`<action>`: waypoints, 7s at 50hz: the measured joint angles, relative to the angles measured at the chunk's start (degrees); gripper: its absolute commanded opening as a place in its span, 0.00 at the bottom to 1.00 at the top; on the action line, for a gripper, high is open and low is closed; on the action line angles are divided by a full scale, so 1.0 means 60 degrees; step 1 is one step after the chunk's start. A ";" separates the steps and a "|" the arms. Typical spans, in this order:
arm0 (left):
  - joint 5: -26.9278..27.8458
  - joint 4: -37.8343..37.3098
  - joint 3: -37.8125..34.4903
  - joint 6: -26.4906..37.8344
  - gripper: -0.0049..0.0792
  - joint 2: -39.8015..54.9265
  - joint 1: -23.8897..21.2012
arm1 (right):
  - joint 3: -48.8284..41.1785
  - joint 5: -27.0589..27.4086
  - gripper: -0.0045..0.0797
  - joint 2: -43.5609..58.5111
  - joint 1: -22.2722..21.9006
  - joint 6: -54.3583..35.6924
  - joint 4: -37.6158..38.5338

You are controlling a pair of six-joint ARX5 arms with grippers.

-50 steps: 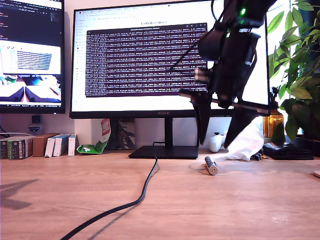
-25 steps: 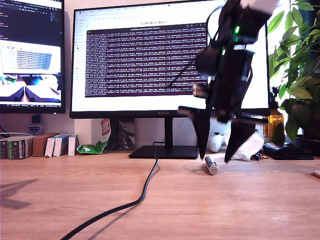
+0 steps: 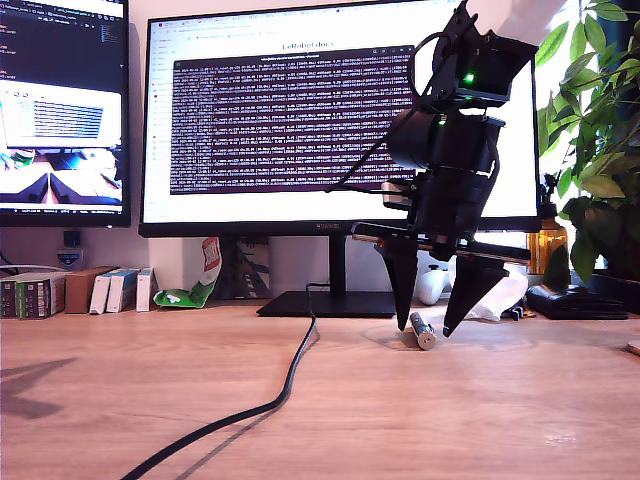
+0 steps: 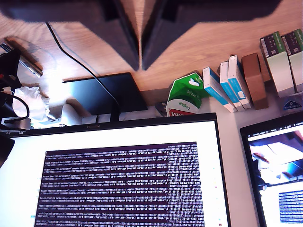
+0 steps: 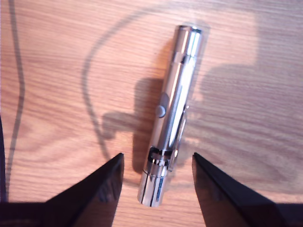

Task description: Pick the metallic laser pointer with your right arm, pass it to your left arm, then place it down to the left side of the table

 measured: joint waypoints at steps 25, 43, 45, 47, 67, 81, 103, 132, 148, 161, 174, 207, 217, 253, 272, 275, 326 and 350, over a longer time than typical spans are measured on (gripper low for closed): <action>0.0000 0.0000 0.0000 0.0004 0.03 0.0000 0.0000 | 0.0000 0.0000 0.49 0.0004 0.0000 -0.0211 0.0131; 0.0000 0.0000 0.0000 0.0000 0.03 0.0000 0.0000 | 0.0000 0.0000 0.49 0.0025 0.0000 -0.0215 0.0106; 0.0000 0.0000 0.0000 0.0004 0.03 0.0000 0.0000 | 0.0015 0.0000 0.49 0.0062 0.0000 -0.0215 0.0040; 0.0000 0.0000 0.0000 0.0004 0.03 0.0000 0.0000 | 0.0015 0.0004 0.49 0.0113 0.0000 -0.0215 0.0018; 0.0000 0.0007 0.0000 0.0000 0.03 0.0000 0.0000 | 0.0051 -0.0149 0.04 0.0204 0.0007 -0.0761 -0.0102; 0.0000 0.0007 0.0000 0.0004 0.03 0.0000 0.0000 | 0.0051 -0.0546 0.04 0.0226 0.0091 -0.1042 0.0066; 0.1290 0.0018 0.0004 -0.1253 0.20 0.0029 0.0000 | 0.0073 -0.2127 0.04 0.0000 0.0769 -0.2007 -0.0182; 0.4572 0.2025 0.0007 -0.4612 0.40 0.2681 -0.0004 | 0.0288 -0.3042 0.04 -0.3351 0.1209 -0.2036 0.0127; 0.5978 0.4481 0.0386 -0.6320 0.43 0.4113 -0.0007 | 0.0288 -0.3504 0.04 -0.3253 0.2218 -0.2029 0.0131; 0.6579 0.6433 0.0393 -0.7573 0.43 0.5224 -0.0007 | 0.0288 -0.3548 0.04 -0.3253 0.2911 -0.2029 0.0331; 0.6619 0.8003 0.0393 -0.8415 0.43 0.5945 -0.0350 | 0.0725 -0.3566 0.04 -0.3249 0.3191 -0.1996 0.0576; 0.6138 0.8699 0.1676 -0.8801 0.43 0.6251 -0.1198 | 0.1020 -0.3752 0.04 -0.3249 0.3340 -0.1960 0.0918; 0.6131 0.8535 0.1705 -0.8797 0.43 0.6251 -0.1228 | 0.1020 -0.3803 0.04 -0.3249 0.3570 -0.1759 0.1209; 0.5712 0.8178 0.1716 -0.8371 0.03 0.6233 -0.1359 | 0.1020 -0.3952 0.13 -0.3228 0.3621 -0.1719 0.1257; 0.5461 0.7614 0.1716 -0.6823 0.03 0.6237 -0.1337 | 0.1020 -0.4022 0.37 -0.3213 0.3625 -0.1716 0.1231; 0.5406 0.7322 0.1716 -0.6575 0.03 0.6244 -0.1290 | 0.1020 -0.4040 0.37 -0.3213 0.3690 -0.1716 0.1249; 0.5340 0.4947 0.1716 -0.2379 0.03 0.6240 -0.0856 | 0.1020 -0.0266 0.04 -0.3213 0.2182 -0.3257 0.0798; 0.3537 0.2444 0.1716 0.0055 0.03 0.6240 -0.0856 | -0.0160 0.0284 0.04 -0.3767 0.0350 -0.4000 0.2036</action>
